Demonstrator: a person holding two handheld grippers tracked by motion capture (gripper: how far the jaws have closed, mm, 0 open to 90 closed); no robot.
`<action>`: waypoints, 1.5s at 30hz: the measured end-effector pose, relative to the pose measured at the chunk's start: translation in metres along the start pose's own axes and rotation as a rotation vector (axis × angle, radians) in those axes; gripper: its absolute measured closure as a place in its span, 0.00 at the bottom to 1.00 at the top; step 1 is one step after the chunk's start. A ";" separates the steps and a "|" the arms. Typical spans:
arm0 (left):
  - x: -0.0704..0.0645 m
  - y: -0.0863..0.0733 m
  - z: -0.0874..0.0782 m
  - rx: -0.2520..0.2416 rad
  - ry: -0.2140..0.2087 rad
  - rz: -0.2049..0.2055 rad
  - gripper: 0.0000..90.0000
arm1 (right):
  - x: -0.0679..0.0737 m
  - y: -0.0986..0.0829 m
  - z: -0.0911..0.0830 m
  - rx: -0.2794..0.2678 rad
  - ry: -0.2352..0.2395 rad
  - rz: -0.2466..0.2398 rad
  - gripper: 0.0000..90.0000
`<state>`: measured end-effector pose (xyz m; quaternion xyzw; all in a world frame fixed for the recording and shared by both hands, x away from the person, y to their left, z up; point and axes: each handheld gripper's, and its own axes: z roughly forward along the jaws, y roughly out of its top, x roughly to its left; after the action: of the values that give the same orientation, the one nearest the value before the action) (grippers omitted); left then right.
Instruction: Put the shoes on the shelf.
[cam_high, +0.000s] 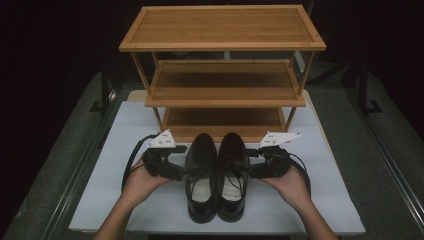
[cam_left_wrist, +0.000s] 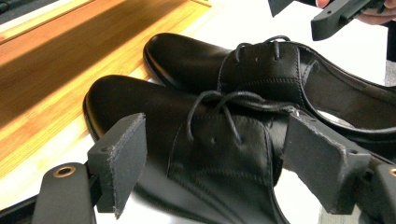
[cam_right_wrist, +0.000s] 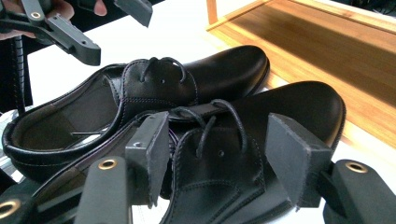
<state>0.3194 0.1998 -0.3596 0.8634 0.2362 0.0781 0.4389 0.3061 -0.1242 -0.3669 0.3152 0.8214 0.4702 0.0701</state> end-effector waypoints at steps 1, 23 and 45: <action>0.000 0.000 0.002 0.004 -0.001 0.004 0.23 | 0.000 0.000 0.002 0.005 0.000 0.001 0.44; -0.006 -0.013 0.016 0.045 -0.058 0.039 0.47 | 0.002 -0.014 0.021 0.051 0.011 0.009 0.53; -0.021 -0.012 0.004 0.028 0.105 0.012 0.97 | 0.012 -0.013 0.011 0.022 -0.026 0.004 0.96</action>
<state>0.2986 0.1930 -0.3695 0.8657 0.2548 0.1223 0.4132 0.2956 -0.1138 -0.3815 0.3238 0.8249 0.4571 0.0763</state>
